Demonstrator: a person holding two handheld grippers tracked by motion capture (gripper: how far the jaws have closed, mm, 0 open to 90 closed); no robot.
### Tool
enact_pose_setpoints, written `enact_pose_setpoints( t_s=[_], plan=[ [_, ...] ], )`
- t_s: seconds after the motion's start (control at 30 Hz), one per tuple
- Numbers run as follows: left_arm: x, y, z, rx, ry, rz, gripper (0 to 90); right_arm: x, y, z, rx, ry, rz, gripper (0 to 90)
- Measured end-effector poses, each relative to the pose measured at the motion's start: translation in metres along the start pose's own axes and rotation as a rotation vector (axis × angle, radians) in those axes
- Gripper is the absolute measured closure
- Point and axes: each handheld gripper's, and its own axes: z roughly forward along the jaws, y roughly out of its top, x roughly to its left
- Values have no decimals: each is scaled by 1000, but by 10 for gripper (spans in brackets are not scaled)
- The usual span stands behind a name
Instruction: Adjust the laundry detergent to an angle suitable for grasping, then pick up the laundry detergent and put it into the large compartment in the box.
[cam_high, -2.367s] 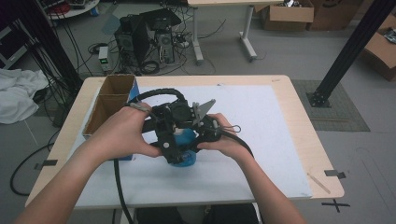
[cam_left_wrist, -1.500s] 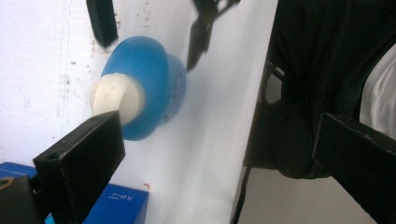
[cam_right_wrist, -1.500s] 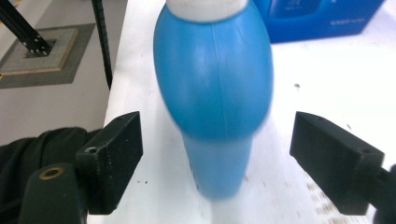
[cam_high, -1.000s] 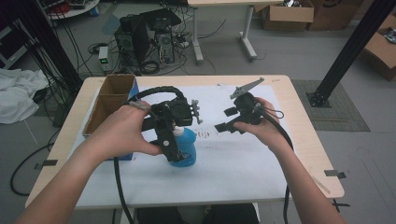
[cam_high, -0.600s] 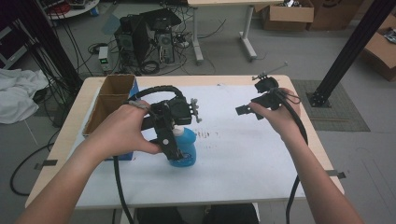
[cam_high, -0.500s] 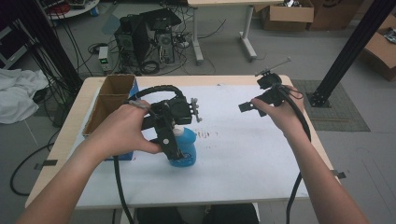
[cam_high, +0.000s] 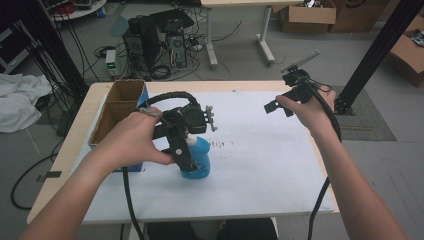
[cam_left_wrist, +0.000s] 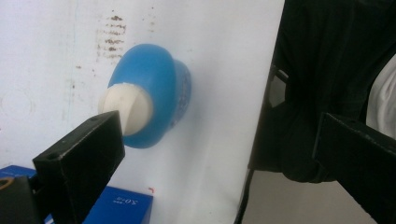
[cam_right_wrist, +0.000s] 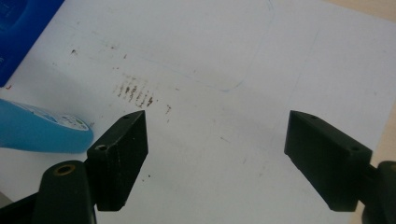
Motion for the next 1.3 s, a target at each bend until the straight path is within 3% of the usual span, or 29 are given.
enact_pose_setpoints(
  t_s=[0.8,1.3],
  plan=[
    [0,2,-3,-1,11,4,30,-2,-1,-7,-16,-6,-21,199],
    [12,1,-4,-8,26,-7,36,-6,-3,-2,-21,2,-18,199]
  ],
)
